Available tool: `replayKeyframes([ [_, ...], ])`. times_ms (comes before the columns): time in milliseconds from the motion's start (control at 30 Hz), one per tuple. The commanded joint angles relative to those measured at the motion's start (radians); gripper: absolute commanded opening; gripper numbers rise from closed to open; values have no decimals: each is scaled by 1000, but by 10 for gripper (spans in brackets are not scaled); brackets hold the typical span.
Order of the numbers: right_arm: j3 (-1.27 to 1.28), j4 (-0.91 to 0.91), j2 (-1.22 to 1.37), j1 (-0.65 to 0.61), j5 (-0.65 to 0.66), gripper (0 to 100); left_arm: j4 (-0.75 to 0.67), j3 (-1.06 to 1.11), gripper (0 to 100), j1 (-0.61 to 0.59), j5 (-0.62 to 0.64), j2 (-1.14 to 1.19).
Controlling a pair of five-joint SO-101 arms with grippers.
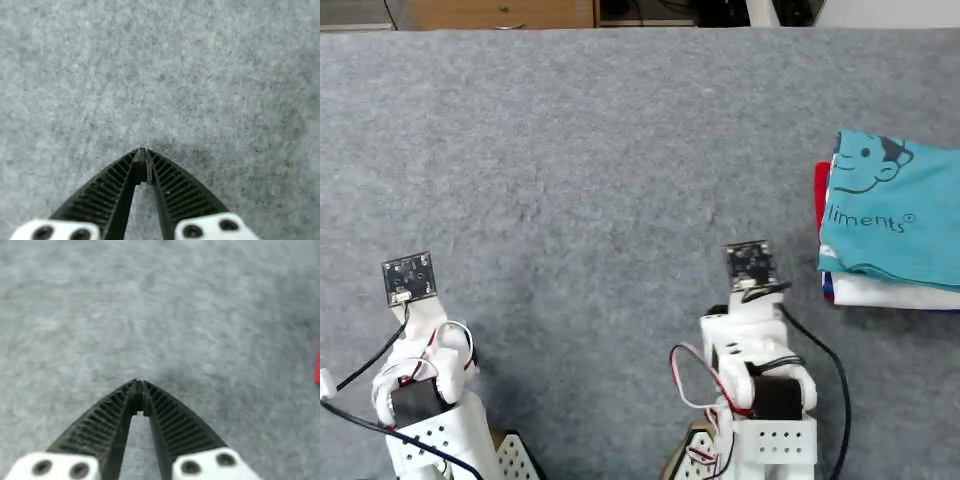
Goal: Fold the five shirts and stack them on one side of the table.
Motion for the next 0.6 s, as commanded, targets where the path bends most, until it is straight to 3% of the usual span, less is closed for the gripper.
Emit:
replayKeyframes([
  [0,2,2,-77,-50,-3,2,-14,11,19,15,107,-4],
  [133,2,20,-77,-50,-3,2,-14,11,19,14,166,-4],
  [567,2,92,-85,-48,-8,2,-14,11,19,20,169,-1],
])
